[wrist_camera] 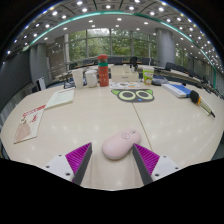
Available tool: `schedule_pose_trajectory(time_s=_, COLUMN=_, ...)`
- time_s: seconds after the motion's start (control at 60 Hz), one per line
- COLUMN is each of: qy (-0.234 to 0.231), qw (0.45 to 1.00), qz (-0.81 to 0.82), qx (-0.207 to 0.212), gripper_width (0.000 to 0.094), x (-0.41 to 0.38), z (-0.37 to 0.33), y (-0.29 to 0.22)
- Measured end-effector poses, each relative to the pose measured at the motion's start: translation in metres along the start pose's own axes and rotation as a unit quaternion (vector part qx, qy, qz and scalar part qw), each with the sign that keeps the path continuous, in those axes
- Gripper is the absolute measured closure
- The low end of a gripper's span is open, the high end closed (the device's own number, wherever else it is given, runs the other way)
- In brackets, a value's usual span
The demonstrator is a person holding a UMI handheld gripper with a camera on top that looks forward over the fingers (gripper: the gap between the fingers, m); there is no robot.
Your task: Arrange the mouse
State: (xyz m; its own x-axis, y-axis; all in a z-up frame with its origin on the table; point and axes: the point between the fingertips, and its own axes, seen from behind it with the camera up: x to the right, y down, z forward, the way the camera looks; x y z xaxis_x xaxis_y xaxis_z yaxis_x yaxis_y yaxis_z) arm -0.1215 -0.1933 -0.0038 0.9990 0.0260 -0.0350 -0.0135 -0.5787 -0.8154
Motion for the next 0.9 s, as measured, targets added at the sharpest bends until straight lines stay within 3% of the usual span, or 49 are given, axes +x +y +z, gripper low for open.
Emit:
schedule_pose_trajectory(time_s=0.233, qy=0.001, qw=1.000, qz=-0.024, qx=-0.005, gripper_width=0.0139, x=-0.012, z=0.038, y=-0.020)
schedule_pose_trajectory(time_s=0.367, qy=0.005, qw=0.999, qz=-0.037, qx=-0.012, gripper_width=0.0242, x=-0.017, z=0.052, y=-0.028)
schedule_pose_trajectory(time_s=0.467, qy=0.005, qw=0.999, qz=-0.037, qx=-0.013, gripper_width=0.0438, x=-0.019, z=0.060, y=-0.032)
schedule_pose_trajectory(time_s=0.717, qy=-0.011, qw=0.998, qz=-0.045, qx=-0.036, gripper_width=0.0603, x=-0.017, z=0.064, y=-0.034)
schedule_pose_trajectory(time_s=0.9, qy=-0.024, qw=0.998, qz=-0.045, qx=-0.033, gripper_width=0.0615, x=-0.015, z=0.055, y=-0.063)
